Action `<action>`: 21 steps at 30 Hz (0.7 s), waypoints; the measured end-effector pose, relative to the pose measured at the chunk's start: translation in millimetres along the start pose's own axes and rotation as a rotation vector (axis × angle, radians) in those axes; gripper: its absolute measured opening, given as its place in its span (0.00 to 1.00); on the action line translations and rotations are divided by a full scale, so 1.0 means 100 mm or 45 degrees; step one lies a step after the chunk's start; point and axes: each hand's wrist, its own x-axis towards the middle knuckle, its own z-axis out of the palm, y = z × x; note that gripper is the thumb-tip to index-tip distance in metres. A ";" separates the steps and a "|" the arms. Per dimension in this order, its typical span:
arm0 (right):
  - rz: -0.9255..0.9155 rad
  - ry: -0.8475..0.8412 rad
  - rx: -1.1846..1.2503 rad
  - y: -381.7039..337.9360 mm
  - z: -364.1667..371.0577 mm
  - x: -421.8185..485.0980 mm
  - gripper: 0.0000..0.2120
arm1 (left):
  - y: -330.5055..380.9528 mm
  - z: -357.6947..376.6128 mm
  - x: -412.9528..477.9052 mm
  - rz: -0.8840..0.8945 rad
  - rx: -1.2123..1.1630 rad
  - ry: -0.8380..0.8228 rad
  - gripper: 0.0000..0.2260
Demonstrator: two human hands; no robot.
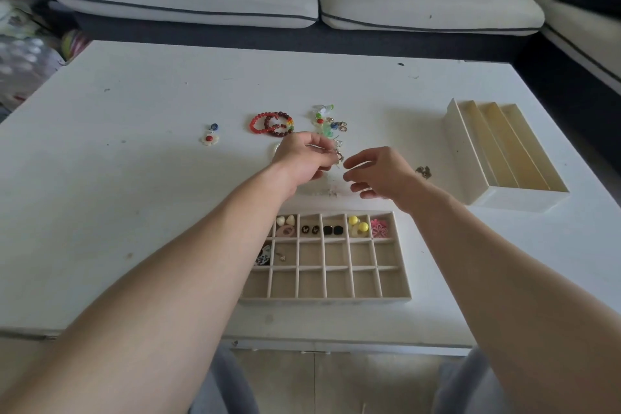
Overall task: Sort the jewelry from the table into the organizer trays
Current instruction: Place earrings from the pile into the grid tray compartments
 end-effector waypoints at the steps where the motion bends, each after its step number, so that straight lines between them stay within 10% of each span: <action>1: -0.013 0.026 -0.017 -0.03 0.01 -0.01 0.07 | 0.00 -0.01 -0.01 0.004 0.015 -0.008 0.08; 21: -0.060 -0.397 0.405 -0.32 0.31 -0.40 0.03 | 0.07 -0.56 -0.52 0.102 0.205 -0.168 0.10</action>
